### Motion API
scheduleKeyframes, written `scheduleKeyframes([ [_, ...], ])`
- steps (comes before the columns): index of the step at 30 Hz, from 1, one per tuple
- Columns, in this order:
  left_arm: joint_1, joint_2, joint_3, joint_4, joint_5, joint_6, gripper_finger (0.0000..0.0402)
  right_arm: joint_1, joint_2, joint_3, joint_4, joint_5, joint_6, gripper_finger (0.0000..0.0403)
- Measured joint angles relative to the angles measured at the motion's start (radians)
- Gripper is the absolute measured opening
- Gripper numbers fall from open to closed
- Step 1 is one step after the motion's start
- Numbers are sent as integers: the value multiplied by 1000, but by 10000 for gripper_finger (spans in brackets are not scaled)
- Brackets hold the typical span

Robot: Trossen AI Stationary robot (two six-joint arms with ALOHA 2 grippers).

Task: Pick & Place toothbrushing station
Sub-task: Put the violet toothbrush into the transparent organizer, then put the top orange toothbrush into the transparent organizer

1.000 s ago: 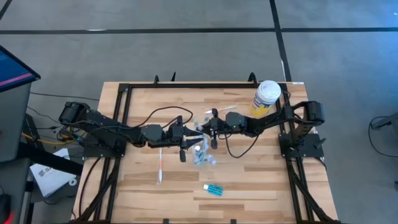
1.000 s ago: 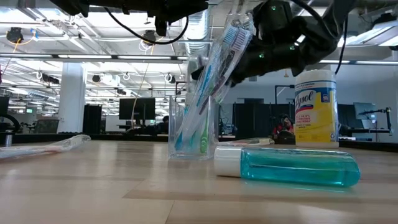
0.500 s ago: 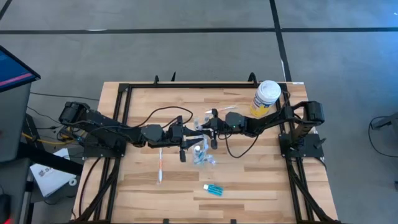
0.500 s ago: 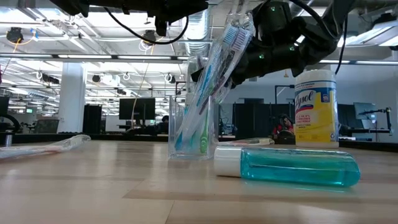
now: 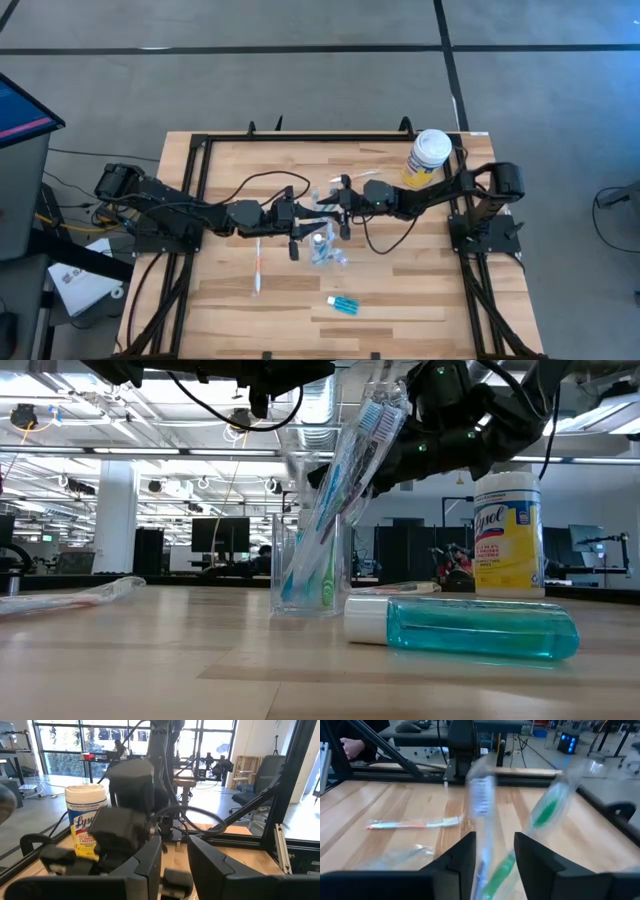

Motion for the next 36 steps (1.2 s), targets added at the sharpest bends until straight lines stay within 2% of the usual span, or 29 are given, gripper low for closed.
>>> scheduleKeyframes([
  [6,0,0,0,0,0,0,89,-2,-83,1,-43,0,-22,139],
  [14,0,0,0,0,0,0,89,-5,-241,1,-219,7,-62,143],
  [22,0,0,0,0,0,0,89,-5,-375,1,-419,90,-110,133],
  [27,0,0,0,0,0,0,89,-18,-444,0,-547,190,-126,134],
  [36,0,0,0,0,0,0,89,-98,-481,0,-769,211,-100,130],
])
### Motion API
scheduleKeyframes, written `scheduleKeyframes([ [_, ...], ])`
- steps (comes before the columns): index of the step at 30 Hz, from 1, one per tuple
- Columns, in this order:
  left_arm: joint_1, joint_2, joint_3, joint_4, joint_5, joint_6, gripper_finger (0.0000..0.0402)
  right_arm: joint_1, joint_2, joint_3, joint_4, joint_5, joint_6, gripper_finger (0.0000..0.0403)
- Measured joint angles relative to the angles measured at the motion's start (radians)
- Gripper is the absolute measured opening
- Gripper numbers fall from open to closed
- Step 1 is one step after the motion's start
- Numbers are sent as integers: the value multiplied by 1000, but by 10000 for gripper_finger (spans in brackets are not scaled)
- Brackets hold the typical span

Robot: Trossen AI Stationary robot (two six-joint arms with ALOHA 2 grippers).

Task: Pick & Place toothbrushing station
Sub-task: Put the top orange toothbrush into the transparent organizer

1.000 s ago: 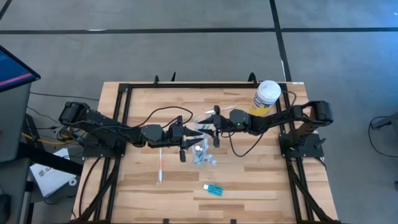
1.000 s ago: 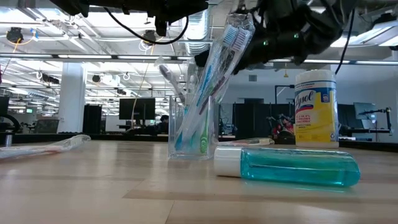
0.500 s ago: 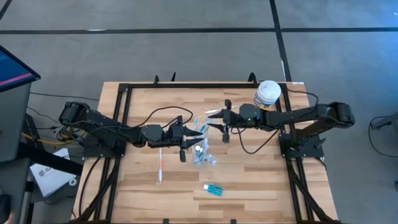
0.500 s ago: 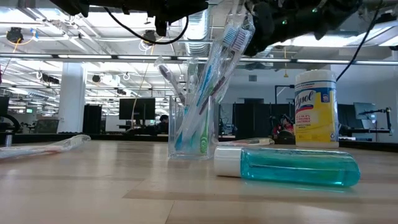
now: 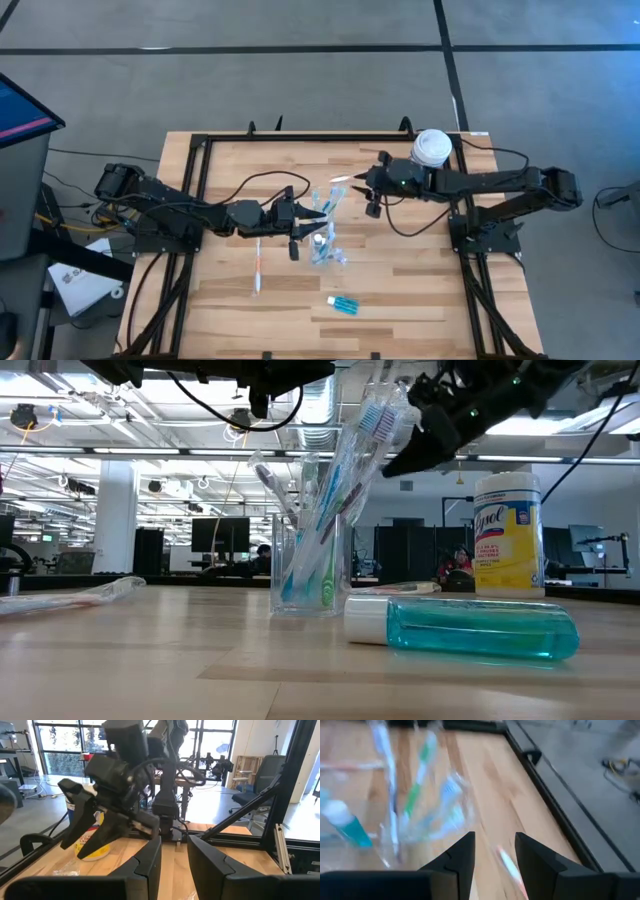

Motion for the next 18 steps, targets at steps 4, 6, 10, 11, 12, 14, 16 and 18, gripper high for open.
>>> scheduleKeyframes([
  [4,0,0,0,0,0,0,89,-41,3,0,-67,0,0,130],
  [6,0,0,0,0,0,0,89,-60,5,0,-98,0,0,130],
  [10,0,0,0,0,0,0,89,-100,11,0,-147,-3,0,129],
  [11,0,0,0,0,0,0,89,-111,11,0,-150,-3,0,129],
  [12,0,0,0,0,0,0,89,-121,11,0,-154,-3,-1,130],
  [14,0,0,0,0,0,0,89,-146,11,0,-159,-13,-10,131],
  [16,0,0,0,0,0,0,89,-173,11,0,-160,-31,-23,131],
  [18,0,0,0,0,0,0,89,-200,11,0,-170,-33,-33,131],
])
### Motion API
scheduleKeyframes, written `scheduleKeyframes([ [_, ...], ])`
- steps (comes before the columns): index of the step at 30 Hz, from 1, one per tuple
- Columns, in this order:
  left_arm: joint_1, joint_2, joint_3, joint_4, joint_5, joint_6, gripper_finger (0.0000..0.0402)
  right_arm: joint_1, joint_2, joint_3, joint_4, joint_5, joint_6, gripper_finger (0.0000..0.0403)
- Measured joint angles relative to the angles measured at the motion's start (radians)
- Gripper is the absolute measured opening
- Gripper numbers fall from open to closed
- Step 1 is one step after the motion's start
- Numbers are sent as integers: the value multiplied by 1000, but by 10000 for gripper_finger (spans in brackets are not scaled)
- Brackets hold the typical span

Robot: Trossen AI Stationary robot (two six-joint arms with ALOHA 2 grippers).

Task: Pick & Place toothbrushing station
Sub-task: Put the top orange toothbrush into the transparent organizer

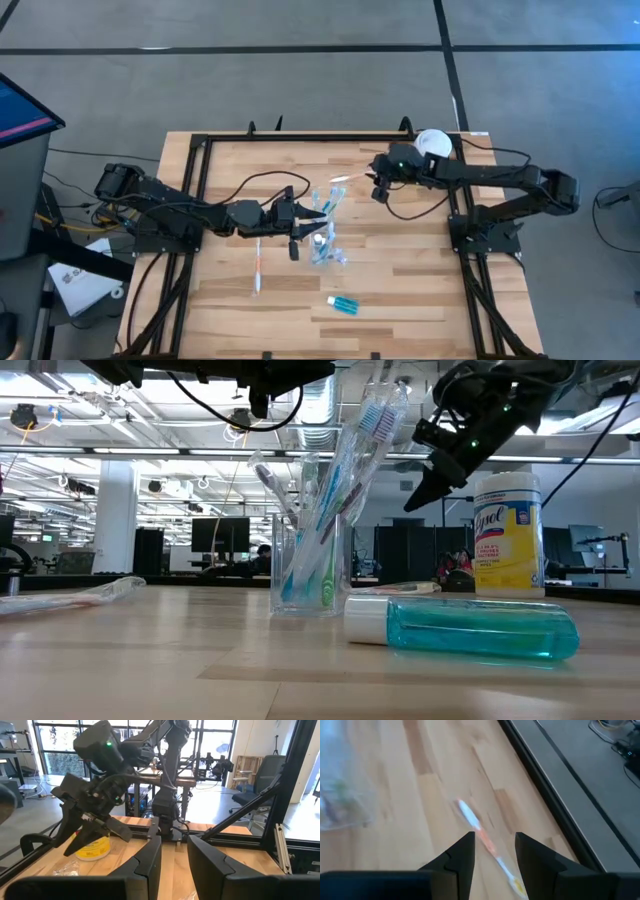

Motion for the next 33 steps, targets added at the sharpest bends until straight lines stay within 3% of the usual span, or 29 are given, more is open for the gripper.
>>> scheduleKeyframes([
  [7,5,0,0,0,0,0,89,-85,26,0,-37,0,-4,131],
  [21,10,0,0,0,0,0,89,-169,273,45,-18,4,-109,128],
  [33,10,0,0,-3,0,0,89,-176,420,136,-61,3,-165,129],
])
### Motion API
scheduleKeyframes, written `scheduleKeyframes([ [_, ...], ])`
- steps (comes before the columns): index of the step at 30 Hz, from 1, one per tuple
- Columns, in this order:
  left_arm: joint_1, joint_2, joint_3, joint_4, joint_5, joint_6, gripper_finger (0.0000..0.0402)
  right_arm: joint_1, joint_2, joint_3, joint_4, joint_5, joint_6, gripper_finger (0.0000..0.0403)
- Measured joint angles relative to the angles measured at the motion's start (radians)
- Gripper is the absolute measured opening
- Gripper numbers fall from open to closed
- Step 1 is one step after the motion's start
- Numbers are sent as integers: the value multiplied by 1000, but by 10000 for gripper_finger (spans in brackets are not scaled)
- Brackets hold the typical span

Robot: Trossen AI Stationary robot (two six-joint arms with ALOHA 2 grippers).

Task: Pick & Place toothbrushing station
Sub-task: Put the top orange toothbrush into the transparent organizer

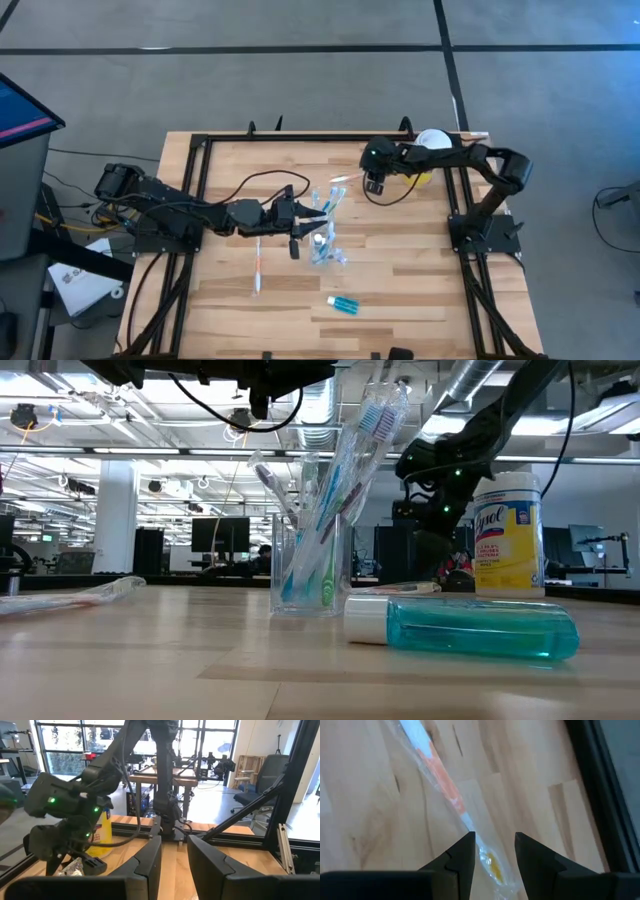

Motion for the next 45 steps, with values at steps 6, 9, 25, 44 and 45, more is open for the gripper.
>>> scheduleKeyframes([
  [6,0,0,0,-1,0,0,89,0,38,44,-51,-1,-21,129],
  [9,0,0,0,-5,0,0,89,1,39,49,-68,-6,-42,129],
  [25,0,0,0,-6,0,0,89,5,39,49,-64,-72,-92,129],
  [44,0,0,0,-8,0,0,89,-14,109,52,-37,-77,-98,124],
  [45,0,0,0,-8,0,0,89,-15,106,51,-37,-77,-98,120],
])
